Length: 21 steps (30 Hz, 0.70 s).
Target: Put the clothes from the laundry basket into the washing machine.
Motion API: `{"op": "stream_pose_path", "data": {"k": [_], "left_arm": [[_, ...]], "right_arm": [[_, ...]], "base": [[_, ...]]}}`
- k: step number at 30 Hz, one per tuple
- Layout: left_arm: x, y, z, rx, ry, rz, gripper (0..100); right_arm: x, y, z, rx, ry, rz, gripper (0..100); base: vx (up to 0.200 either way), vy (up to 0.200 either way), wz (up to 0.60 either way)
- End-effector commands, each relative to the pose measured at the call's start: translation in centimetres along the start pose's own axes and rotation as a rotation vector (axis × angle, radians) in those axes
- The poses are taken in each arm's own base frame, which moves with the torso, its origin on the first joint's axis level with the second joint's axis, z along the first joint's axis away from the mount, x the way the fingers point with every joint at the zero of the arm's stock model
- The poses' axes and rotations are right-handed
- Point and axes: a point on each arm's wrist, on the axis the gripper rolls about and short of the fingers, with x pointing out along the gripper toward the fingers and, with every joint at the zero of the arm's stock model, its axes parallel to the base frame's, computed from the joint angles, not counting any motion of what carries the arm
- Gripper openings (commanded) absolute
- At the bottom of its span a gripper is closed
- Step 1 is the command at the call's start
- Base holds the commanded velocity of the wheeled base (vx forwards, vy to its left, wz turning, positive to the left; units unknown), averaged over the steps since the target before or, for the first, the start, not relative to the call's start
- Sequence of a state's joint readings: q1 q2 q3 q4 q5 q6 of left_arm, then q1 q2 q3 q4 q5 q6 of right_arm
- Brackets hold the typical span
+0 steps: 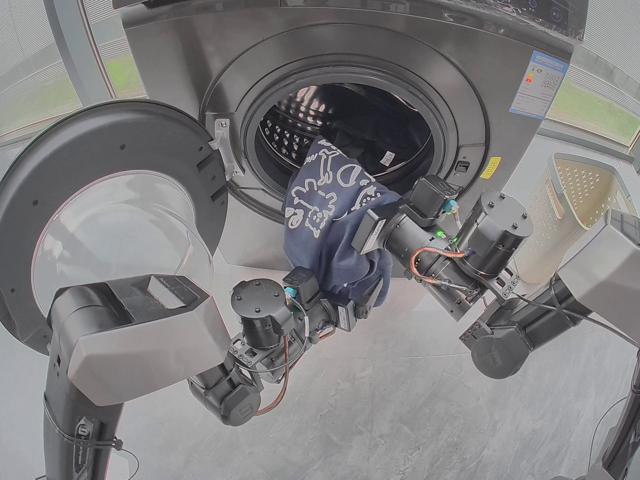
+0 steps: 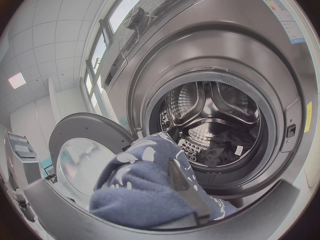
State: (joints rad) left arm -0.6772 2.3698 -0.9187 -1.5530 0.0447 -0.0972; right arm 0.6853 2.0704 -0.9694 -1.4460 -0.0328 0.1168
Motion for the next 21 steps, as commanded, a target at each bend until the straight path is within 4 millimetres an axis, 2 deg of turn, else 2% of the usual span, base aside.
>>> {"op": "stream_pose_path", "data": {"k": [1,6,16,21], "left_arm": [[-0.9,-0.9,0.8,-0.001,0.005,-0.025,100],[0.3,-1.5,1.4,-0.006,-0.047,-0.042,100],[2.9,-1.0,-0.4,-0.006,-0.088,0.001,100],[3.6,-0.3,-0.6,-0.008,-0.113,0.064,100]], "right_arm": [[0.5,-0.1,-0.8,-0.001,0.013,-0.004,0],[0.8,0.2,-1.5,0.002,0.021,-0.016,0],[0.6,0.5,-1.7,0.012,0.029,-0.013,0],[0.5,1.1,-1.4,0.018,0.024,-0.007,0]], "base": [[0.0,0.0,0.0],[0.0,0.0,0.0],[0.0,0.0,0.0],[0.0,0.0,0.0]]}}
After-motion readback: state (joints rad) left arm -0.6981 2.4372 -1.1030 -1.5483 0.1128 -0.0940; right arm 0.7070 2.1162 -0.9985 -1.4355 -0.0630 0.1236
